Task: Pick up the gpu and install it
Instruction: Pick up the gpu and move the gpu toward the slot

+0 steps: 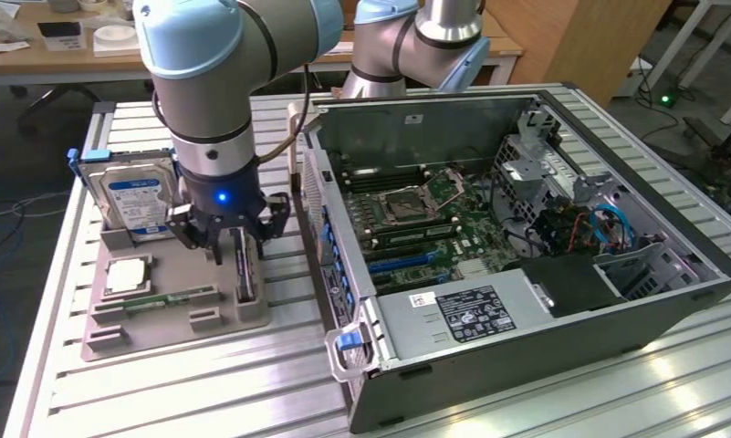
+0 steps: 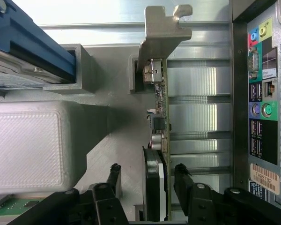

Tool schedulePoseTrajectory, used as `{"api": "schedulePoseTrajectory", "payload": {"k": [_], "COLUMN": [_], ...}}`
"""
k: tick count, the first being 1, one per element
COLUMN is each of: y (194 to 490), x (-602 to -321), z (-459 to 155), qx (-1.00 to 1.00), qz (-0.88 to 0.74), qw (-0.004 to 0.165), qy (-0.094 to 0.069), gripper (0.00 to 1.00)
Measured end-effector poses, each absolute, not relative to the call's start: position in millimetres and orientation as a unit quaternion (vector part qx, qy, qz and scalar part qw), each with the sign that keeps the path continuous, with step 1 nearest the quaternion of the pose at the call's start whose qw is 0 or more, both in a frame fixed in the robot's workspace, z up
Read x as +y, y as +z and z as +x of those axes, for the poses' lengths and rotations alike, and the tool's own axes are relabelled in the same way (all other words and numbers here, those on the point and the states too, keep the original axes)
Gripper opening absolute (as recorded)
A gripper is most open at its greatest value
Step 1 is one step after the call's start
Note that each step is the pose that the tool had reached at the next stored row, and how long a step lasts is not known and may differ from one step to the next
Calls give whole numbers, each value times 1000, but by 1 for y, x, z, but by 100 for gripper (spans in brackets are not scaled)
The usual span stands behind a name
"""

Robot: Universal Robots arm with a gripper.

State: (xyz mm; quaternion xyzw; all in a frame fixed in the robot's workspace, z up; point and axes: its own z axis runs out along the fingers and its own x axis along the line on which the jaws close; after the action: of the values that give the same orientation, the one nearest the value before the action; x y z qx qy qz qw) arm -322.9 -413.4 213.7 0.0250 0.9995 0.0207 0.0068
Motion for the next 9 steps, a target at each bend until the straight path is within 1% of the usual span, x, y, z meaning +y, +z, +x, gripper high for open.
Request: {"api": "schedulePoseTrajectory", "payload": {"k": [1, 2, 7, 9], "y": [214, 214, 214, 214], "x": [-413, -413, -413, -413], "z": [-323, -323, -323, -323], "qx": [999, 999, 999, 999], "qz": [25, 25, 25, 25], "qw": [7, 7, 7, 7], "qy": [21, 21, 21, 21], "gripper": [61, 54, 54, 52]}}
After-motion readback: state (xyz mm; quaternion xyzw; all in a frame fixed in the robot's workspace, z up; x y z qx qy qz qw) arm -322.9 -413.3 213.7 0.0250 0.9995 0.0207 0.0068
